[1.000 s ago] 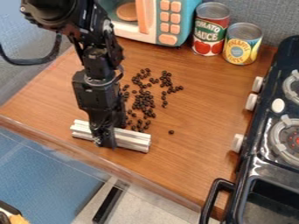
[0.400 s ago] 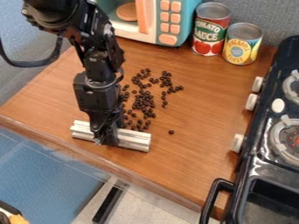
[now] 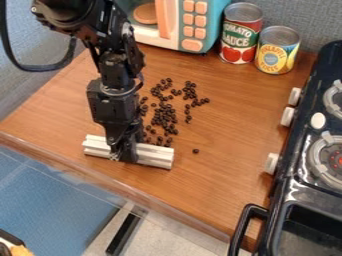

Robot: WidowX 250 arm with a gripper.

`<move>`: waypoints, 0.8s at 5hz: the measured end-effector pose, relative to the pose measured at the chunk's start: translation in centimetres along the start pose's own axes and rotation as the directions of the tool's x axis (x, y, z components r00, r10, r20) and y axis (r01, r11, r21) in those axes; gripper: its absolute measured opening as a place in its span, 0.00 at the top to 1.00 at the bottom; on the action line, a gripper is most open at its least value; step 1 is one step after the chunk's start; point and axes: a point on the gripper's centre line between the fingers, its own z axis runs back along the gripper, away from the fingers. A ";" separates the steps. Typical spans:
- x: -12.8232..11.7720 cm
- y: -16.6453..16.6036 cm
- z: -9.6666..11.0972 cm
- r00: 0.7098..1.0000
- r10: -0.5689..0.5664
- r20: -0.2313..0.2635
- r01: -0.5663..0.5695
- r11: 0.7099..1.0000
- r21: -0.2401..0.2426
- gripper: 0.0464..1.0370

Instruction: Sweep into pile

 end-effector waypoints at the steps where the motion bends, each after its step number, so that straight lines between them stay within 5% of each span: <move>1: -0.2 -1.0 0.1 1.000 0.010 -0.006 -0.010 1.000 -0.009 0.67; 4: -0.2 -3.2 0.0 0.999 0.036 -0.004 -0.036 0.999 -0.023 0.67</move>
